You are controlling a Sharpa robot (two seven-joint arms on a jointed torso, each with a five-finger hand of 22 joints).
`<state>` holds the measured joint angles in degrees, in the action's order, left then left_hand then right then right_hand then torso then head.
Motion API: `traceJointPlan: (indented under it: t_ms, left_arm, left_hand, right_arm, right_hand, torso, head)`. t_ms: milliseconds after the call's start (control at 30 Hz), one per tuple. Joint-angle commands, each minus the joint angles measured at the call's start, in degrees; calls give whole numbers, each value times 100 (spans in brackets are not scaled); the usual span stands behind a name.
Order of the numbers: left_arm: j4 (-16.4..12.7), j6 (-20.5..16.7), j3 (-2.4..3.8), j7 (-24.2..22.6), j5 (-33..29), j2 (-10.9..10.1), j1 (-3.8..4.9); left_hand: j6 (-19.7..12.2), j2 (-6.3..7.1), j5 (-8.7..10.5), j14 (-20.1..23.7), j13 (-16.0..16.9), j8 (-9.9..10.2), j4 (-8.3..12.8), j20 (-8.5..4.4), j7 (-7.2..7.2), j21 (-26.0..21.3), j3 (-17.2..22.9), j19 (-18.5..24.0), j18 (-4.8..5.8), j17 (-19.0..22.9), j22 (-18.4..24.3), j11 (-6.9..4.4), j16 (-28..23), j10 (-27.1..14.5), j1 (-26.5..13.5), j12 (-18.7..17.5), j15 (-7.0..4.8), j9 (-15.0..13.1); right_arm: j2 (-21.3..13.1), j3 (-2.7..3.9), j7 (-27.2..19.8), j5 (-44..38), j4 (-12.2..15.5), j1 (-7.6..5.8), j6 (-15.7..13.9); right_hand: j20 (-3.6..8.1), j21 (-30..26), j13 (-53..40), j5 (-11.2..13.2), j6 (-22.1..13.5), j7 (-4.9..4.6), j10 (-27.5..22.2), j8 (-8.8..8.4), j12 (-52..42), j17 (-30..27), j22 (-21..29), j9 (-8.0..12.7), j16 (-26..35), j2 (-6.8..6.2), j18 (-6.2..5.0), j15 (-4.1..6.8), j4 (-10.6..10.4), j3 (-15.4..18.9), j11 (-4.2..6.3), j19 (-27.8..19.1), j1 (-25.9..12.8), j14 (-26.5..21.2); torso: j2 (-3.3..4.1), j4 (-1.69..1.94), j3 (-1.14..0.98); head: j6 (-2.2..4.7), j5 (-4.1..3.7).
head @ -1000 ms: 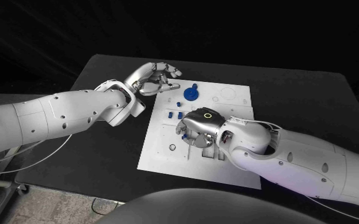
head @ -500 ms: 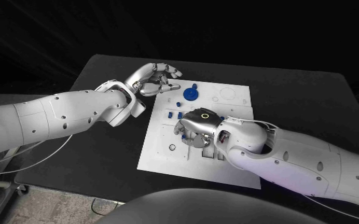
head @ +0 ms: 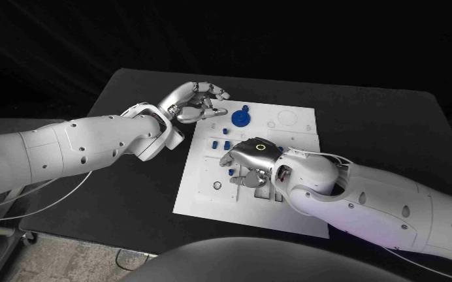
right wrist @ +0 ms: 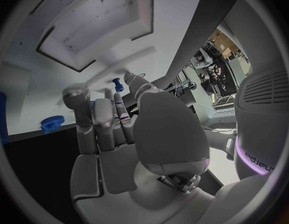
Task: Assemble the parts on the task board
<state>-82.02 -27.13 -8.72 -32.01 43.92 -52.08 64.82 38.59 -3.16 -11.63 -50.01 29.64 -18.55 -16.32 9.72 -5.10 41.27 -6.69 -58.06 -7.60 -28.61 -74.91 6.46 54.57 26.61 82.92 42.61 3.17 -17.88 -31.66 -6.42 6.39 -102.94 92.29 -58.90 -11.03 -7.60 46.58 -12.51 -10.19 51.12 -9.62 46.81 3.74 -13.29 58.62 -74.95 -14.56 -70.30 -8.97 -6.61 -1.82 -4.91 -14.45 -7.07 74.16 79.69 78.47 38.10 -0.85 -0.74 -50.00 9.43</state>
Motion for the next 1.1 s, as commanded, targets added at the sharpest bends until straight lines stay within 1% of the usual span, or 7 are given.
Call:
traceJointPlan:
  t_ms: [33,167,333,500,633,833,1100]
  left_arm:
    - [-7,82,4,-33,-42,0,-9]
    - [-17,81,4,-34,-44,-14,-12]
    - [-37,73,4,-35,-45,-47,-13]
    - [-59,43,4,-23,-52,-86,-13]
    - [-71,22,4,-11,-73,-98,-13]
    - [-57,22,4,-17,-87,-61,-13]
    - [-17,42,3,-46,-105,-5,-32]
  left_hand:
    - [-16,5,-29,4,-9,-18,6,-12,-43,-7,-27,-46,-111,9,-298,8,26,-17,69,35,12,5]
    - [-16,5,-29,4,-9,-18,6,-12,-43,-7,-27,-46,-111,9,-298,8,26,-17,69,35,12,5]
    - [-16,-8,-37,1,-17,-26,6,-13,-46,1,-28,-59,-109,11,-306,7,31,-17,94,40,10,14]
    - [-15,-10,-38,1,-18,-27,5,-13,-47,-6,-28,-55,-110,12,-305,6,31,-17,96,41,10,15]
    - [-12,-18,-42,0,-21,-31,2,-14,-49,0,-28,-62,-109,13,-308,3,32,-16,102,44,9,17]
    - [-8,-29,-49,-2,-27,-39,-1,-15,-51,0,-28,-67,-108,14,-311,-1,35,-14,115,49,7,22]
    - [-11,-57,-97,-4,-47,-54,0,-20,-51,-7,-29,-79,-108,20,-321,-2,43,-13,174,60,2,43]
  right_arm:
    - [-95,7,83,158,66,7,-275]
    - [-338,44,-31,479,250,-51,-656]
    - [-807,70,-158,1388,583,-366,-922]
    - [-1418,77,-88,2307,916,-877,-712]
    - [-1781,73,102,2307,1029,-1134,-378]
    - [-2020,50,398,1615,950,-1239,164]
    - [-2015,34,526,1012,724,-1074,464]
  right_hand:
    - [-20,-115,43,115,-87,-27,-256,14,-15,-30,-440,72,-1,-1,-117,-25,-231,412,-23,-51,56,-68]
    - [-42,-144,66,120,-88,-44,-390,34,-192,-22,-449,140,-53,-53,-117,-42,-674,734,-41,-39,285,-76]
    - [-69,-97,57,-28,3,-62,-331,76,-360,47,-469,158,-129,35,-103,-88,-833,731,-58,-4,424,-42]
    - [-58,200,-124,-390,129,-65,238,116,-905,248,-545,186,-311,213,-71,-44,-721,623,4,136,619,72]
    - [-22,266,-244,-419,200,-34,412,132,-1168,251,-557,203,-330,246,-64,-10,-679,594,56,165,637,79]
    - [-13,423,-192,-363,199,-8,52,102,-1078,329,-588,243,-401,227,-34,-15,-654,592,37,236,615,137]
    - [-22,463,41,-239,92,-15,-446,24,-795,320,-591,350,-423,205,-29,-25,-645,661,-7,257,528,151]
  torso:
    - [5,-11,2]
    - [6,-6,1]
    - [6,-5,6]
    - [-4,-14,20]
    - [-5,-29,26]
    - [-6,-42,16]
    - [-14,-29,17]
  head:
    - [0,12]
    - [0,30]
    - [0,31]
    - [0,30]
    - [0,17]
    - [0,-3]
    - [0,-36]
